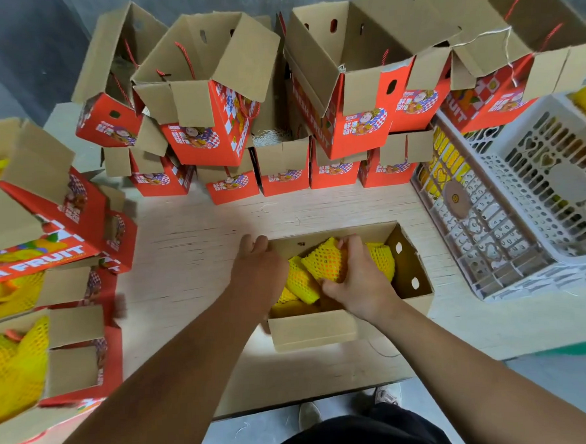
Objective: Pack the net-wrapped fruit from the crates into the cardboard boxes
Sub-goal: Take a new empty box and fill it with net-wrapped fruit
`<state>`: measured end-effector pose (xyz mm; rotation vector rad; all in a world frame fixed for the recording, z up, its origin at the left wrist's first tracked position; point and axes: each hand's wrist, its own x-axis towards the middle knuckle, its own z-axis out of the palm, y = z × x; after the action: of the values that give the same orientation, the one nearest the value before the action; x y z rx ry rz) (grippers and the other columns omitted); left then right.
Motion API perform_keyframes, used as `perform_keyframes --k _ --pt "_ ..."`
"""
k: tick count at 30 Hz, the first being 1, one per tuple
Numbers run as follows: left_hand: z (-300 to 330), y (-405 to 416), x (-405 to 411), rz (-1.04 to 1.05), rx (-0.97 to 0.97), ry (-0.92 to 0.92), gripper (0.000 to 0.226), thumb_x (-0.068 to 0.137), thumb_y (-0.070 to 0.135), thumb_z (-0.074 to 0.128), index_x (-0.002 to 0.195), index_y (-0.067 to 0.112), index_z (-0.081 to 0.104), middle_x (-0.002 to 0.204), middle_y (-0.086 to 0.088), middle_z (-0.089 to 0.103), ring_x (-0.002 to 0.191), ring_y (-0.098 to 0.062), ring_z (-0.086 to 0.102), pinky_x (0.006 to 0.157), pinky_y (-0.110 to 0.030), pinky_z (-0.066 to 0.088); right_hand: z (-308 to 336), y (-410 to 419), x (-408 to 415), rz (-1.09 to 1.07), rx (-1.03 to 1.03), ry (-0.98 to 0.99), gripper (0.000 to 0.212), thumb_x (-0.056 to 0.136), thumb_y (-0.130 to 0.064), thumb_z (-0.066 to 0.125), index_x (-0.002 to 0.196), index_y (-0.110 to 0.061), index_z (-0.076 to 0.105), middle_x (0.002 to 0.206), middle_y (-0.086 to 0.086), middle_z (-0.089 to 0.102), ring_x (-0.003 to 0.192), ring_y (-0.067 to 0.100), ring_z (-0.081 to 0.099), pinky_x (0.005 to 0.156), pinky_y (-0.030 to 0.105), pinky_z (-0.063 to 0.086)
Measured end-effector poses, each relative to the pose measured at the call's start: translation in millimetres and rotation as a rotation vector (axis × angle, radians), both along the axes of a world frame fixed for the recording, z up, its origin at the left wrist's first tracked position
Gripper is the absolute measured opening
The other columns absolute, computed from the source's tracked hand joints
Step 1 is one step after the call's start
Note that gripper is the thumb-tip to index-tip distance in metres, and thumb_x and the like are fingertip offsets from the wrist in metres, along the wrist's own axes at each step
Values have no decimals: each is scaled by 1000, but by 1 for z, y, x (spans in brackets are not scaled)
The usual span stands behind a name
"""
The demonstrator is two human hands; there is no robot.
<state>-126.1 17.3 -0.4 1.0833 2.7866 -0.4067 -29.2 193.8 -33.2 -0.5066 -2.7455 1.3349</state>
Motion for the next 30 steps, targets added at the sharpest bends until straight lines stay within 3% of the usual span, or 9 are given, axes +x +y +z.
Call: perform_keyframes --k 5,8,10,13,15,18,23,26,30 --pt "-7 -26 8 199 522 -73 26 100 21 53 110 38 70 107 17 68 122 -16 47 98 -40 22 4 -3 -6 151 -49 -151 61 73 -31 79 113 -36 35 100 -1 58 81 20 61 69 40 51" --pt "-26 -31 24 333 904 -207 31 99 7 54 116 27 72 106 16 68 121 -19 50 99 -33 37 11 0 -15 245 -158 -239 57 74 -19 79 112 -34 39 89 0 58 65 11 53 58 31 47" --pt "-36 -29 31 408 1031 -232 35 99 -3 51 119 17 72 105 13 66 117 -23 53 99 -32 41 16 -3 -21 371 -175 -306 54 77 -23 74 119 -40 44 96 -1 58 70 8 54 60 23 46" --pt "-42 -26 31 423 1051 -176 40 94 -10 50 118 14 72 102 6 72 105 -26 61 92 -29 43 11 -21 -32 552 1 -395 47 94 -23 65 138 -36 57 129 -2 42 117 13 51 95 18 40" --pt "-42 -24 30 405 973 -148 46 90 -9 51 118 20 73 106 6 73 108 -27 58 94 -31 40 6 -35 -40 628 103 -441 43 98 -20 64 140 -31 61 140 4 38 132 21 46 110 23 35" --pt "-42 -22 30 440 857 -164 44 92 2 53 122 28 72 116 7 70 119 -31 51 99 -40 37 4 -46 -55 650 176 -467 40 96 -22 70 135 -25 64 138 3 52 126 24 54 100 26 44" --pt "-31 -14 35 441 795 -54 26 95 17 62 113 32 73 116 15 68 123 -27 46 99 -41 27 16 -50 -54 671 293 -357 32 94 -22 68 124 -15 62 113 7 67 103 28 63 80 29 46" --pt "-17 7 38 398 915 -115 15 99 26 59 107 33 70 107 15 67 112 -21 51 94 -39 33 27 -20 -30 401 3 -111 8 95 -18 62 100 -13 65 87 3 68 81 25 61 72 36 48" --pt "3 67 45 238 1134 -199 12 96 29 60 106 32 67 96 23 62 95 -4 59 92 -36 46 42 39 -2 94 -92 146 10 95 -12 63 99 -22 63 95 -4 70 88 15 65 81 31 52"
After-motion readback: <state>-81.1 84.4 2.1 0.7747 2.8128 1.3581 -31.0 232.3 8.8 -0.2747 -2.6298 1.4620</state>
